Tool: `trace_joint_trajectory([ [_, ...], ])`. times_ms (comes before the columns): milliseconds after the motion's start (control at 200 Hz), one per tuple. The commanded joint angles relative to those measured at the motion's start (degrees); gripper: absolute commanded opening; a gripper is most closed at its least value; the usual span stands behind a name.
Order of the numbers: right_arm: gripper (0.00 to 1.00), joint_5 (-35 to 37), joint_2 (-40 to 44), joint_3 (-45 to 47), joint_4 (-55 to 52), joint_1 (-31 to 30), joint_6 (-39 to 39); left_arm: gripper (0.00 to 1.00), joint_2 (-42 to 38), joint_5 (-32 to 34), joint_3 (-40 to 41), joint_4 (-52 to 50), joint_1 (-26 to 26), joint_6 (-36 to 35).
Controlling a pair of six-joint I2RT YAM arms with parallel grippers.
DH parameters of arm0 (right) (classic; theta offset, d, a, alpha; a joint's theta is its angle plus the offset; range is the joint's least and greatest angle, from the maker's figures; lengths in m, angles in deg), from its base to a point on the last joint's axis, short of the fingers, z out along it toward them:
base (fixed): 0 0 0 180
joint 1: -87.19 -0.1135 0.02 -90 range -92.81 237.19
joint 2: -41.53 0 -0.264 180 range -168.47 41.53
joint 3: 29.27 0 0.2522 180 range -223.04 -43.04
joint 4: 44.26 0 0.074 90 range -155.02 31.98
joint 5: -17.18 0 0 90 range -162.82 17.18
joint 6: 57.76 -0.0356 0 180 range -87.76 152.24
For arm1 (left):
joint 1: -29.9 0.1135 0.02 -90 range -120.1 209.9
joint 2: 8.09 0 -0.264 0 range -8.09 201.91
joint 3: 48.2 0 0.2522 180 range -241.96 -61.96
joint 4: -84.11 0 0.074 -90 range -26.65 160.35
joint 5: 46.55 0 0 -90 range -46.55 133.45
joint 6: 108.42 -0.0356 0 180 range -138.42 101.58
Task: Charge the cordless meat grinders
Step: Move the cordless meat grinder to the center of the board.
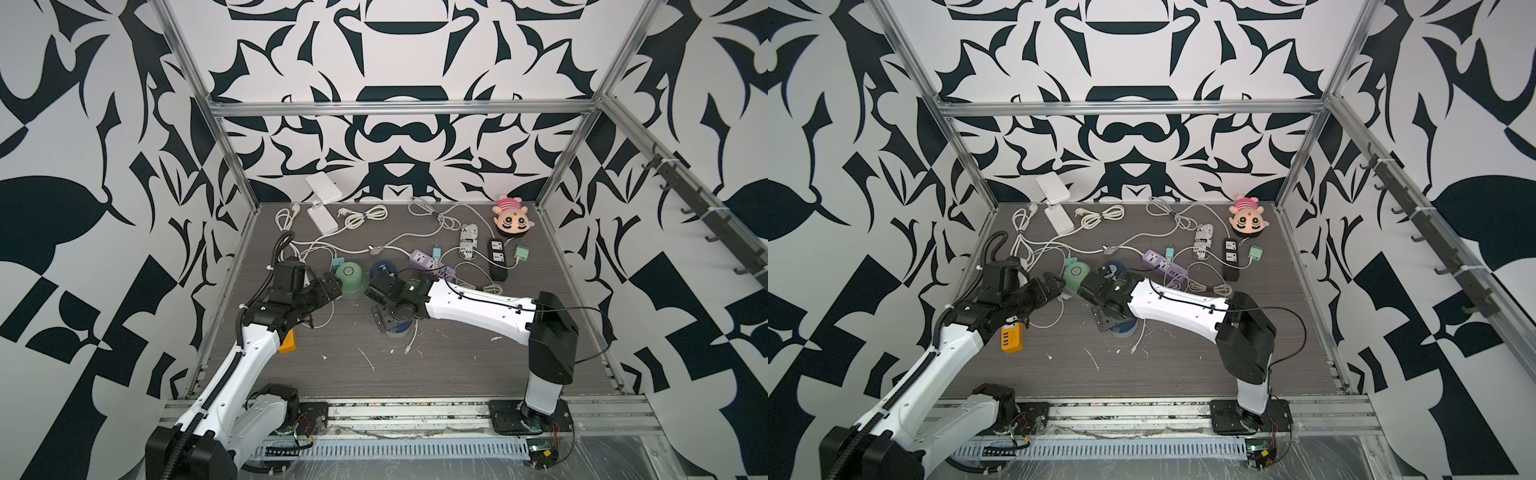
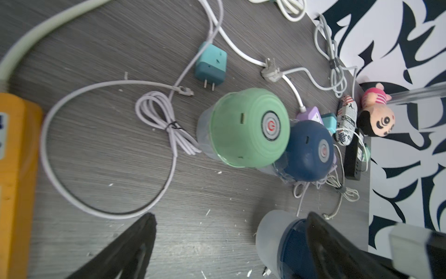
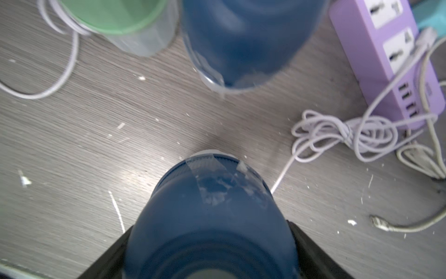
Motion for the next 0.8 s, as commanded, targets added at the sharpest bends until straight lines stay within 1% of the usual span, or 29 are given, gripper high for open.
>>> trace_joint_trajectory([
  [0,0.78,1.9,3.6,2.3,4.4,-0.7,-4.8,0.99,1.1,1.1,-1.6,2.0,-1.6,2.0],
  [250,0.77,2.6,3.8,3.3,8.2,-3.2,-8.5,0.99,1.3,1.7,-1.5,2.3,-2.6,2.6],
  [350,0.78,3.8,2.8,2.7,7.5,-3.9,-10.5,0.99,0.5,2.0,-1.1,2.2,-2.6,2.7],
  [485,0.9,5.2,1.6,2.0,6.0,-4.1,-12.5,0.99,0.0,2.0,-0.8,1.9,-2.6,2.7],
  [550,0.98,5.2,1.6,1.9,6.0,-4.2,-12.8,0.99,0.0,2.0,-0.6,1.7,-2.6,2.7],
  [795,0.99,4.0,3.7,1.3,8.6,-4.7,-12.2,0.99,-0.2,1.5,-0.6,1.4,-2.5,2.6],
])
